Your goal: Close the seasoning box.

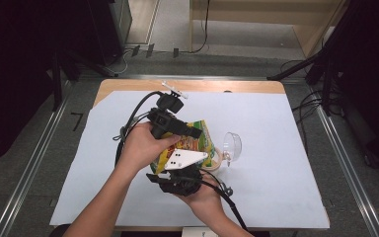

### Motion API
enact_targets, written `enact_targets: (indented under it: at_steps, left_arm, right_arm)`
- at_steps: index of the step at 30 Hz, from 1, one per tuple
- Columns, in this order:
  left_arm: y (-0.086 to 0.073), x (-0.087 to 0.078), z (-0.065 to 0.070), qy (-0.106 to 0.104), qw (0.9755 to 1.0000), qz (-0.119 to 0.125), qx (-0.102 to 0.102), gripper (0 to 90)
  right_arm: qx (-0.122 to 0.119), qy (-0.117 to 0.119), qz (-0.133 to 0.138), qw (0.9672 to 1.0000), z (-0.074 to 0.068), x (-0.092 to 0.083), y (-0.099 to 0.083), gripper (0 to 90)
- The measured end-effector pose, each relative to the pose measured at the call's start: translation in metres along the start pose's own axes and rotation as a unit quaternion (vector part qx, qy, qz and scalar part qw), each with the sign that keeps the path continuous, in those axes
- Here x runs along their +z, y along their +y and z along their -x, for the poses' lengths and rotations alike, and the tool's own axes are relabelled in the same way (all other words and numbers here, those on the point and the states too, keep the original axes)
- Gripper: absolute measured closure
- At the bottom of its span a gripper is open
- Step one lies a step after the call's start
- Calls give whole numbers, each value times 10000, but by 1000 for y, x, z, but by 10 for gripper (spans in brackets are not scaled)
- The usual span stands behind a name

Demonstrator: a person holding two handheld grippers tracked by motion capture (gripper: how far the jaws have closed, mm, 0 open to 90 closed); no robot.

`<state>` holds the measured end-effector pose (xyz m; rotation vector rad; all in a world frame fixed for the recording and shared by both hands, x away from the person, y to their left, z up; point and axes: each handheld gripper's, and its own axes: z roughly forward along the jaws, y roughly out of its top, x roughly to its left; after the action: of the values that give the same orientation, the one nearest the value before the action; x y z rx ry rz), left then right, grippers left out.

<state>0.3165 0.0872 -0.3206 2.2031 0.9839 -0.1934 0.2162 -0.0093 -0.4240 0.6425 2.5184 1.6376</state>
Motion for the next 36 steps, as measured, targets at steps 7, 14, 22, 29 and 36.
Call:
enact_targets:
  at_steps: [7, 14, 22, 29, 36]
  left_arm:
    - [0, 0, 1, 8, 10000, -21, -2, 707]
    - [-1, 2, 1, -34, 10000, -82, -11, 710]
    - [-1, 2, 4, 18, 10000, -45, 28, 710]
    - [-1, -3, 8, 105, 9999, -2, 98, 704]
    - [-1, -4, 10, 89, 9999, 27, 98, 697]
  right_arm:
    - [30, 19, 36, 10000, 0, 0, -1, 715]
    - [36, -19, 45, 10000, -2, -1, -3, 715]
    - [-33, -59, 48, 10000, -2, -1, -3, 715]
    - [-10, 17, 99, 9999, 0, 1, -1, 716]
    - [46, 33, 107, 9999, 2, 1, -1, 716]
